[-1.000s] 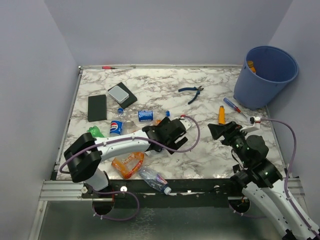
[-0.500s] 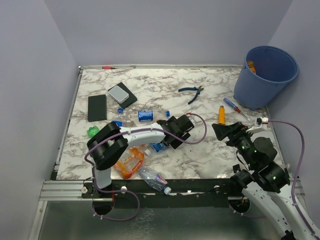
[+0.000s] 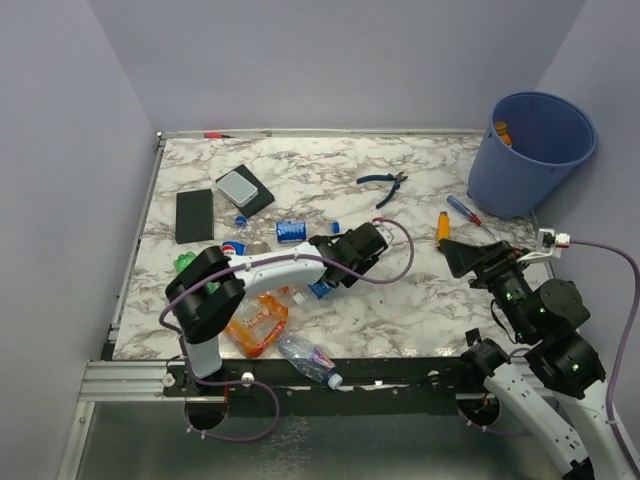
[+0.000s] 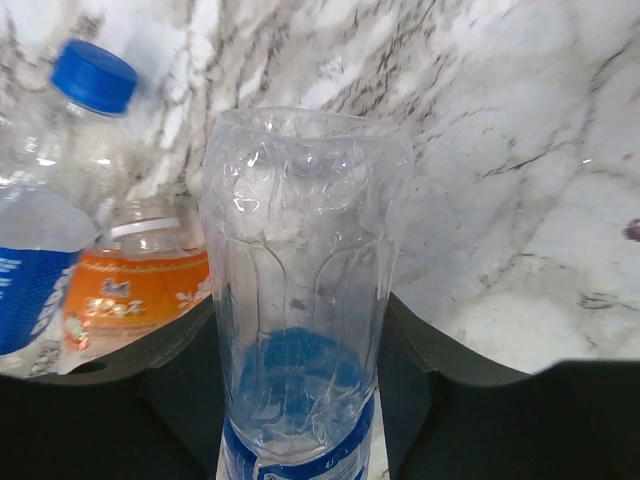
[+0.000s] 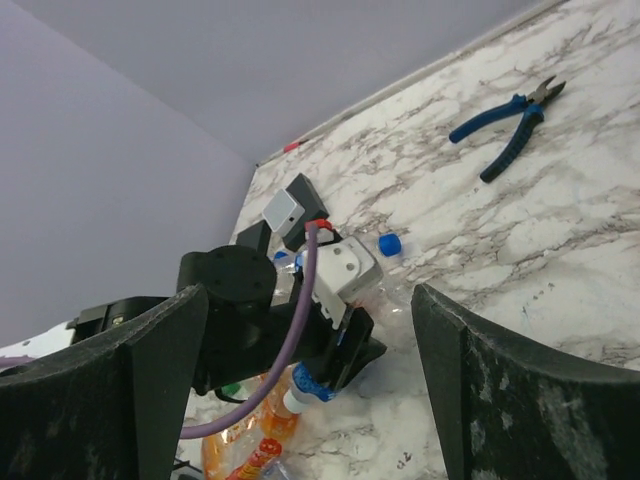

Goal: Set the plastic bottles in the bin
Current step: Pick up the plastic bottle at the center of the board.

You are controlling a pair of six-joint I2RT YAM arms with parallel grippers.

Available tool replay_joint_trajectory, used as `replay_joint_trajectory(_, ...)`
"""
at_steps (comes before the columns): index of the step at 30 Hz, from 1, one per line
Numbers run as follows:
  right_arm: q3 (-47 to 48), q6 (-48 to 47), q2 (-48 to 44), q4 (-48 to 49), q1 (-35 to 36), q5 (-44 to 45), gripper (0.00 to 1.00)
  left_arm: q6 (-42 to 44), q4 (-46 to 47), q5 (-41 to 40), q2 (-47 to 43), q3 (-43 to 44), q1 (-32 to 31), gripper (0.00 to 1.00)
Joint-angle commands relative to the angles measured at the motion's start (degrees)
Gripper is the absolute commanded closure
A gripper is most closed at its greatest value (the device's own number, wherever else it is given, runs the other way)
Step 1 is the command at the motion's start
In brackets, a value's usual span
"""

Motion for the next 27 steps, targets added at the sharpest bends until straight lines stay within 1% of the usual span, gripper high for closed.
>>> replay_joint_trajectory(1, 4.9, -3.0, 2.5, -1.6, 0.2, -0.7, 0.13, 1.7, 6.3, 1.1, -12.2, 1.7, -1.2, 0.64)
replay_joint_trajectory(4, 7.1, -1.1, 6.8, -2.9, 0.2, -2.7, 0.11, 8.4, 14.2, 1.4, -22.0, -3.6, -1.9, 0.71)
replay_joint_trajectory(6, 7.7, 1.2, 10.8, -3.0, 0.2, -6.9, 0.11, 14.3, 21.9, 2.1, -28.6, -10.1, -2.2, 0.74)
replay_joint_trajectory(8, 7.3, 3.4, 14.5, -0.9, 0.2, -12.3, 0.11, 21.3, 31.1, 3.5, -35.8, -18.5, -3.0, 0.74)
replay_joint_trajectory(11, 5.6, 5.4, 17.0, 5.9, 0.2, -19.8, 0.10, 36.0, 43.5, 9.1, -46.3, -32.4, -4.7, 0.76)
replay_joint_trajectory(13, 5.4, 5.9, 18.5, 10.0, 0.2, -24.4, 0.08, 46.1, 48.5, 11.0, -51.4, -39.6, -6.3, 0.84)
replay_joint_trajectory(14, 5.5, 6.0, 19.8, 11.8, 0.2, -26.8, 0.08, 50.3, 49.4, 10.3, -52.9, -41.8, -7.3, 0.86)
replay_joint_trajectory(17, 4.9, 7.0, 25.4, 17.1, 0.0, -35.6, 0.07, 62.4, 51.6, 4.8, -55.4, -45.8, -11.9, 0.86)
replay_joint_trajectory(19, 3.6, 8.1, 28.9, 21.8, 0.0, -40.7, 0.07, 68.6, 51.1, 1.9, -55.4, -46.5, -14.2, 0.86)
replay_joint_trajectory(21, 2.7, 8.7, 32.8, 25.9, -0.2, -46.4, 0.07, 73.9, 49.5, 0.0, -54.2, -46.2, -15.6, 0.89)
replay_joint_trajectory(24, 2.2, 8.4, 37.9, 31.5, -0.3, -52.2, 0.07, 78.9, 48.7, -0.2, -52.1, -46.0, -16.9, 0.93)
replay_joint_trajectory(27, 3.4, 6.0, 41.5, 31.2, -0.3, -55.1, 0.07, 81.9, 48.3, -1.0, -49.6, -45.1, -19.7, 0.95)
